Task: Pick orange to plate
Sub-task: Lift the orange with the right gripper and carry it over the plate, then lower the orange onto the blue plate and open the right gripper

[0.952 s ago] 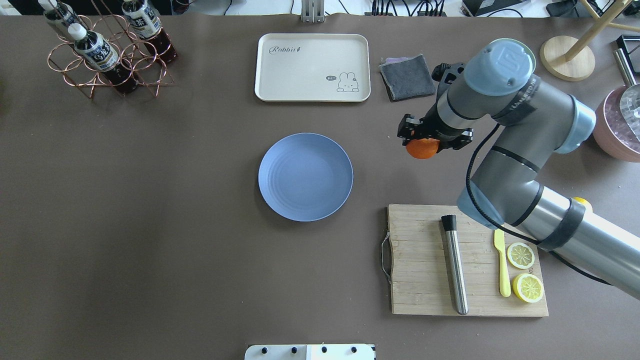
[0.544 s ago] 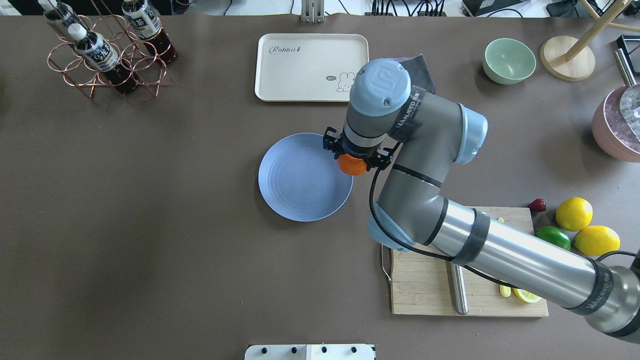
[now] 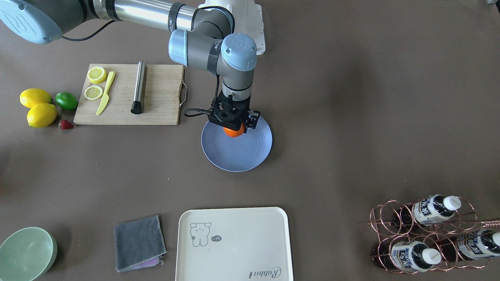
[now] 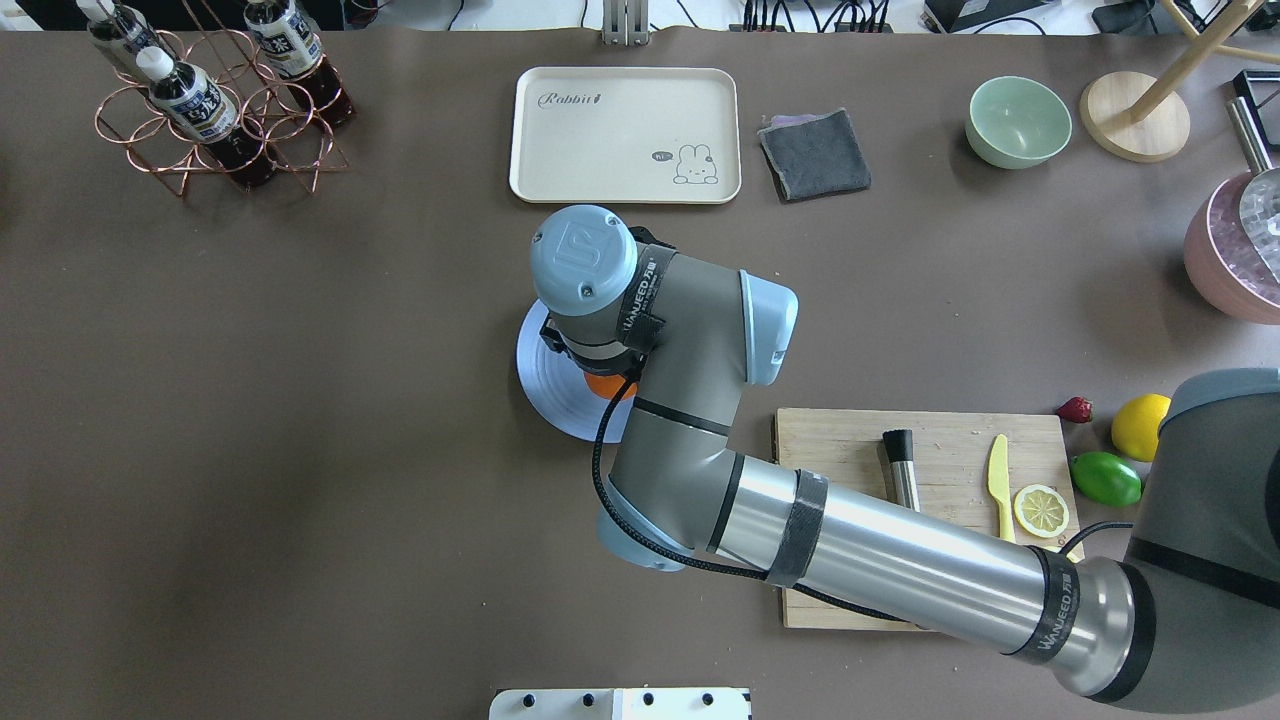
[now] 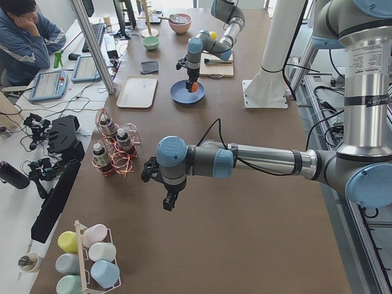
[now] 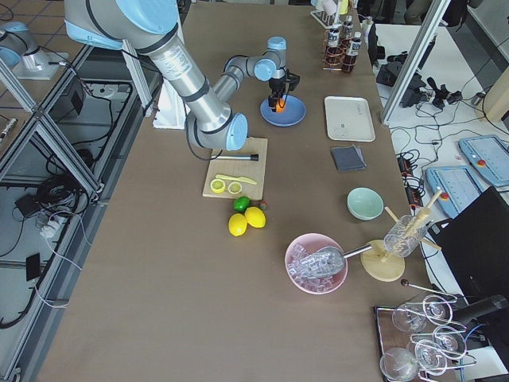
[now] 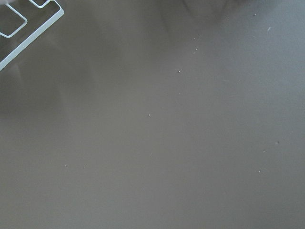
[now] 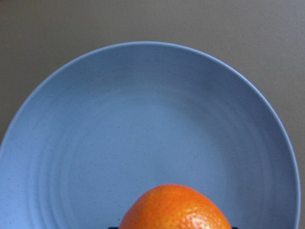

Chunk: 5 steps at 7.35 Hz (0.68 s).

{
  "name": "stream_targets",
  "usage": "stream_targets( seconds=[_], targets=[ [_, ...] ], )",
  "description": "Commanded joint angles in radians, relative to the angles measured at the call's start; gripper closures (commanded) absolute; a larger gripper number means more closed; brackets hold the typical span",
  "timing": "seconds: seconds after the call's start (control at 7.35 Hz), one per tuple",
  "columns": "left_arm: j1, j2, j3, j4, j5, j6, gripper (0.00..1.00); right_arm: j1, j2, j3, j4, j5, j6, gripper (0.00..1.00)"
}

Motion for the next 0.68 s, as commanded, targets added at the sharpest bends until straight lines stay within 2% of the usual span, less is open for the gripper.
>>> stream_targets(
  seconds=[0.0, 0.54],
  targets=[
    [0.0, 0.001, 0.0, 0.0, -0.002, 0.0, 0.01, 0.0, 0.012, -0.047, 0.063, -0.021, -0.005, 1.0],
    [0.0, 0.008, 0.0, 0.0, 0.0, 0.0, 0.01, 0.008, 0.02, -0.082, 0.062, -0.03, -0.034, 1.0]
  ],
)
